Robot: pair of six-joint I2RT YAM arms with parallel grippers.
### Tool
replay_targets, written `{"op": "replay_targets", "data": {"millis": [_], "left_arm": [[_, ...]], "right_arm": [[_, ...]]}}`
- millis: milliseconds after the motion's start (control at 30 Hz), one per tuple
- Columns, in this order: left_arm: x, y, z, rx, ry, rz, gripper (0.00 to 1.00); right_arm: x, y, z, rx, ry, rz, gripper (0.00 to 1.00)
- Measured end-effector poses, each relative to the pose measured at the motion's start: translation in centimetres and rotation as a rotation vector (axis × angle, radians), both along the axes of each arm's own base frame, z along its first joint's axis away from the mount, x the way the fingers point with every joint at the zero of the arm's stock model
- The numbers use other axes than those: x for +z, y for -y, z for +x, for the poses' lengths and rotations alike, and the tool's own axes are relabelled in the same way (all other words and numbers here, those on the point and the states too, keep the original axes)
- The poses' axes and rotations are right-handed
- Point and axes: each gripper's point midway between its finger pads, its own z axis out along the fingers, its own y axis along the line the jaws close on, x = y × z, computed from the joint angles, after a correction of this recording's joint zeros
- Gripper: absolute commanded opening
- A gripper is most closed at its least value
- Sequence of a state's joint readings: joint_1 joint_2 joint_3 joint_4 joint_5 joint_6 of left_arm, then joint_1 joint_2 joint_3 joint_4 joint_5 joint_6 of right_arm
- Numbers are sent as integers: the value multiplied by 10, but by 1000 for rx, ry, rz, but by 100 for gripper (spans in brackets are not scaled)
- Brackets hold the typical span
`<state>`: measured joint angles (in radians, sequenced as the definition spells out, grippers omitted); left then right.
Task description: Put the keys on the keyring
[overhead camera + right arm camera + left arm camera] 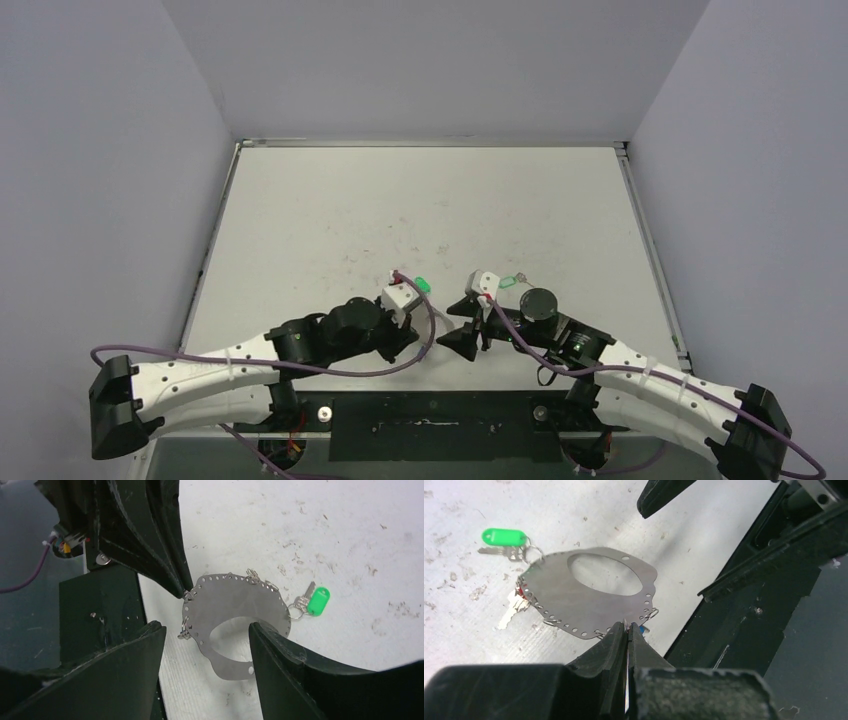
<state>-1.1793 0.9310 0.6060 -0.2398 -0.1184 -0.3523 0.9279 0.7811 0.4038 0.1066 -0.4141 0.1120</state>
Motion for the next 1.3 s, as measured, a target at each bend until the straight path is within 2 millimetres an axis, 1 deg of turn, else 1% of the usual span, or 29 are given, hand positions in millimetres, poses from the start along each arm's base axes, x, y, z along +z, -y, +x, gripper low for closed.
{"op": "replay_targets", "data": {"millis": [100,167,233,400,567,700,867,1000,1167,1300], "left_arm": [[10,-5,-3,-46,76,-68,0],[15,-7,-5,-79,133,-118,0],[19,-7,-7,-108,183,-163,0],[31,-6,-12,-186,307,-260,0],[48,0,-18,-249,380,-318,0],[56,3,-21,-280,411,-345,0],[61,5,-23,-299,430,-361,0],[65,7,-24,-306,439,-374,0],[65,8,-24,-311,440,-377,0],[64,8,-24,-315,437,-375,0]], "right_arm": [[6,-4,-6,73,63,9,57],[9,-7,-8,109,90,11,51],[12,-10,-9,133,108,13,48],[21,-22,-9,186,133,29,46],[22,-32,-14,251,138,51,41],[18,-35,-19,302,140,46,33],[17,-35,-22,330,166,43,28],[18,-35,-22,339,174,45,19],[18,-36,-24,352,178,47,15],[19,-37,-26,363,180,56,7]]}}
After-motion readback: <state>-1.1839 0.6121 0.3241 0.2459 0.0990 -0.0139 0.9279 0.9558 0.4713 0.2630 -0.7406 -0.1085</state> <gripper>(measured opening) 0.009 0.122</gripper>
